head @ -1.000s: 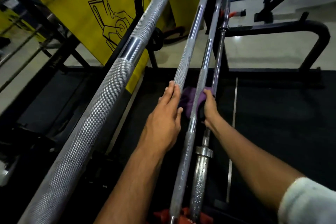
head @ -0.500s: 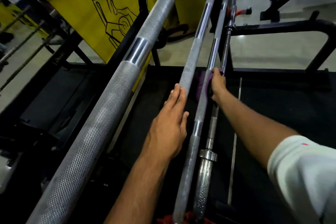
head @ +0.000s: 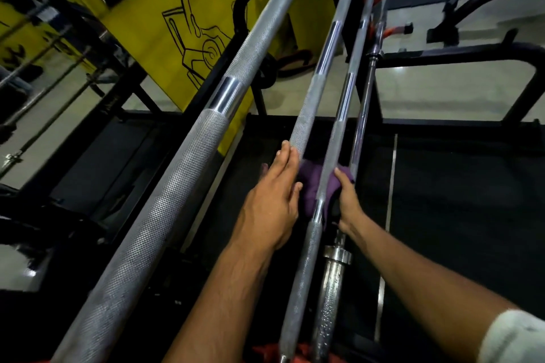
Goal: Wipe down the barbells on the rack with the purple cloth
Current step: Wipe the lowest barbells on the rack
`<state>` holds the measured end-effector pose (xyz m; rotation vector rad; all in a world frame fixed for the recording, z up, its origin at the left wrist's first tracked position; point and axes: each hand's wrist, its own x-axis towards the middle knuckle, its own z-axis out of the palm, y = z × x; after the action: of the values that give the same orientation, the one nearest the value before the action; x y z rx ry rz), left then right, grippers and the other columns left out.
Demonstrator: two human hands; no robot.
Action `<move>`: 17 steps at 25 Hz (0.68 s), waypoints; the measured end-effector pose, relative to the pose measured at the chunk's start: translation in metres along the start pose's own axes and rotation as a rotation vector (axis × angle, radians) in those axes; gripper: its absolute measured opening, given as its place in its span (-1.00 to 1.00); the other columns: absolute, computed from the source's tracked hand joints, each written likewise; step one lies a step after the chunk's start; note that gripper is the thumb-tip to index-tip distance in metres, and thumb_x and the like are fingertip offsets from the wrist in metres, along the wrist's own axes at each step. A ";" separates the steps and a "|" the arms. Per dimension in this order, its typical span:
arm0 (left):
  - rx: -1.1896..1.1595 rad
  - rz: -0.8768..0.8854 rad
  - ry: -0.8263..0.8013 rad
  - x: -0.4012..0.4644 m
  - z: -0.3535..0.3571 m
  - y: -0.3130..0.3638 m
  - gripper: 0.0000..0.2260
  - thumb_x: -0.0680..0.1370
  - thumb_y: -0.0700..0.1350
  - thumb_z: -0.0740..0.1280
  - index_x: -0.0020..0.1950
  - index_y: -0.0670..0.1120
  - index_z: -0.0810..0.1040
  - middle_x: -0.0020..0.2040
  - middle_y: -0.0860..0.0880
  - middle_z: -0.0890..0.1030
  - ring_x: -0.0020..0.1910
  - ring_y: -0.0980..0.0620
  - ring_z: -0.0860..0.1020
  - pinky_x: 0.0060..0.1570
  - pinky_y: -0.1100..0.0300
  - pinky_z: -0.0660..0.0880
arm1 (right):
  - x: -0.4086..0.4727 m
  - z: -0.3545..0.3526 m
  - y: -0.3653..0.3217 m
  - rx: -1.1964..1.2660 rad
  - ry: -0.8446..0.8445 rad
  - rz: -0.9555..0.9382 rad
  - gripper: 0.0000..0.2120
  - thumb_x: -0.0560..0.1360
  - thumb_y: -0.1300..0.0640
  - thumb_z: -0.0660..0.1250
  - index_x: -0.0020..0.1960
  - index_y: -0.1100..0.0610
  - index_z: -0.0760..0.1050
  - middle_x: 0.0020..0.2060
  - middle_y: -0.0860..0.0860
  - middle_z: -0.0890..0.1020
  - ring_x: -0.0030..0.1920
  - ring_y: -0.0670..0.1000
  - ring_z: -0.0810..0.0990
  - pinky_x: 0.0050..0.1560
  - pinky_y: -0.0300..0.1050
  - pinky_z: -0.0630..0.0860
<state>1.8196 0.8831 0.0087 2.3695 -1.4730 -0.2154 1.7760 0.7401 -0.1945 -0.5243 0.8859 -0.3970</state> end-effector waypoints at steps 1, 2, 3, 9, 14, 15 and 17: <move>0.014 -0.006 0.000 0.000 0.000 0.000 -0.45 0.67 -0.10 0.20 0.63 0.01 0.08 0.63 0.13 0.01 0.57 0.15 0.13 0.53 0.14 0.12 | -0.012 -0.004 0.004 -0.019 -0.029 0.020 -0.47 0.47 -0.30 0.33 0.12 0.13 0.64 -0.04 0.20 0.72 -0.09 0.15 0.71 -0.06 -0.02 0.58; 0.026 -0.004 0.014 -0.001 -0.001 0.002 -0.45 0.66 -0.10 0.22 0.62 0.01 0.11 0.63 0.12 0.05 0.56 0.13 0.18 0.51 0.09 0.21 | -0.022 -0.007 0.004 -0.016 -0.052 0.032 -0.52 0.53 -0.24 0.29 0.13 0.16 0.63 -0.04 0.20 0.72 -0.10 0.15 0.71 -0.09 -0.04 0.58; 0.041 -0.007 0.035 -0.002 -0.003 0.005 -0.47 0.66 -0.09 0.24 0.61 0.00 0.16 0.62 0.10 0.10 0.54 0.11 0.23 0.47 0.06 0.30 | -0.033 -0.010 0.002 -0.013 -0.063 0.045 -0.53 0.55 -0.21 0.29 0.14 0.18 0.63 -0.04 0.21 0.71 -0.10 0.15 0.70 -0.11 -0.04 0.58; 0.016 0.035 -0.054 -0.063 -0.006 -0.003 -0.48 0.68 -0.24 0.08 0.64 -0.07 0.03 0.64 0.05 -0.08 0.61 0.09 -0.05 0.55 0.15 0.08 | -0.080 -0.028 0.016 -0.044 0.026 0.065 -0.48 0.47 -0.25 0.33 0.06 0.20 0.65 -0.10 0.23 0.71 -0.09 0.22 0.68 0.10 0.08 0.58; 0.022 0.019 0.003 -0.122 -0.001 -0.016 -0.46 0.62 -0.29 0.06 0.62 -0.14 0.08 0.64 -0.02 0.00 0.61 0.09 -0.02 0.52 0.31 -0.03 | -0.088 0.011 0.023 -0.132 0.064 0.018 -0.56 0.48 -0.39 0.21 0.06 -0.07 0.57 -0.03 0.10 0.68 -0.07 0.13 0.64 -0.01 0.07 0.59; 0.046 0.017 0.020 -0.121 -0.001 -0.015 -0.45 0.61 -0.28 0.05 0.62 -0.14 0.10 0.64 -0.03 0.02 0.61 0.09 -0.01 0.53 0.29 -0.01 | -0.082 0.017 0.027 -0.166 0.112 -0.024 -0.49 0.40 -0.48 0.20 0.07 -0.12 0.55 0.06 0.08 0.67 0.02 0.13 0.63 0.10 0.16 0.59; 0.064 0.006 0.028 -0.116 -0.002 -0.011 -0.43 0.59 -0.29 0.07 0.62 -0.12 0.11 0.64 -0.01 0.03 0.60 0.13 -0.01 0.53 0.29 0.02 | -0.069 0.015 0.045 -0.261 0.190 -0.063 -0.33 0.25 -0.59 0.16 0.08 -0.14 0.54 0.11 0.06 0.65 0.10 0.15 0.62 0.23 0.23 0.55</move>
<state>1.7774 0.9911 0.0008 2.4074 -1.4954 -0.1355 1.7534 0.8173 -0.1700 -0.7655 1.1144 -0.3948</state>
